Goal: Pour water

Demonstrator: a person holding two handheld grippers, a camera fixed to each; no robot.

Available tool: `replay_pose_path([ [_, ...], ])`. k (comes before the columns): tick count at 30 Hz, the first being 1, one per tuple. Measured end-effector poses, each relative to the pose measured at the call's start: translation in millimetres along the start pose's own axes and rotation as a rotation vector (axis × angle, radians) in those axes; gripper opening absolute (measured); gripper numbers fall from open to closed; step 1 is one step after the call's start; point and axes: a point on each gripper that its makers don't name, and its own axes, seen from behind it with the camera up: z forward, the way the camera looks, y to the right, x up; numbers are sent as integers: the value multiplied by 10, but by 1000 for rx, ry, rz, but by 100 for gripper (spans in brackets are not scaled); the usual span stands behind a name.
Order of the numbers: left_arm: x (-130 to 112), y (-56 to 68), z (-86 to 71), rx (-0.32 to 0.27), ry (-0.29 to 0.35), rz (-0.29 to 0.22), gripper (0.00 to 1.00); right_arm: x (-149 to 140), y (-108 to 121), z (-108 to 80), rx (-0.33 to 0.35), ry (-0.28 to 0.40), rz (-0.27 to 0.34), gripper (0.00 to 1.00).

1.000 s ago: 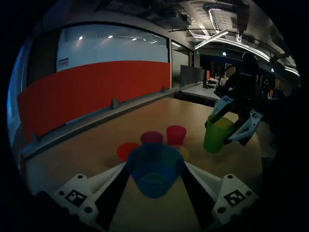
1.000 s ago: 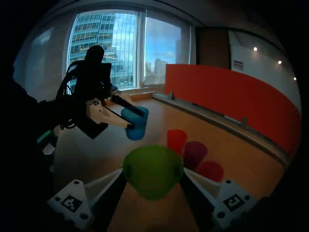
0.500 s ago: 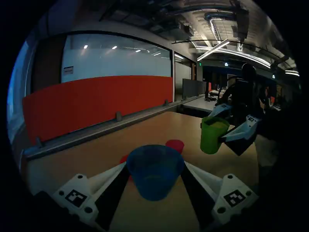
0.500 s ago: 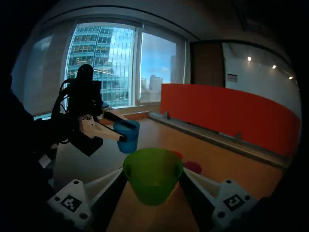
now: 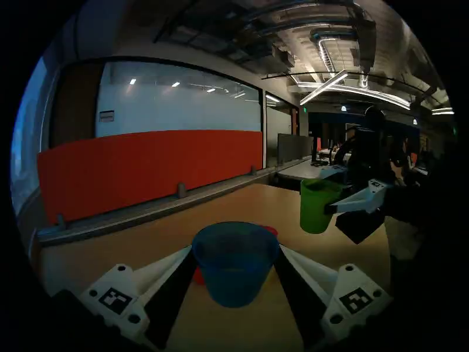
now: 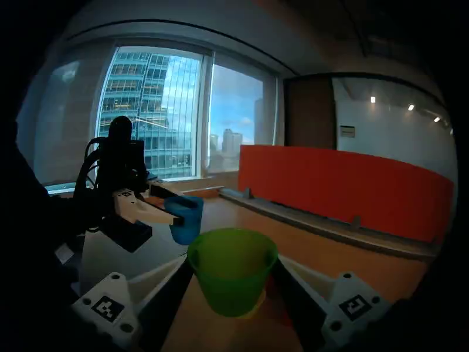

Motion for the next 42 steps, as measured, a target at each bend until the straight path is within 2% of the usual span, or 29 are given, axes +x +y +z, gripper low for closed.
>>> replay_pose_path([
  [8, 219, 31, -50, 10, 48, 24, 87, 88, -2, 51, 13, 21, 3, 91],
  [15, 419, 8, -96, 36, 81, 72, 87, 96, -76, 131, 39, 30, 1, 91],
  [24, 713, -21, -173, 76, 116, 162, 87, 103, -173, 240, 69, 43, 4, 90],
  [33, 917, 89, -175, 85, 130, 257, 87, 77, -266, 333, 100, 47, 8, 90],
  [42, 1104, 136, -171, 120, 146, 363, 87, 71, -347, 392, 122, 46, 0, 90],
])
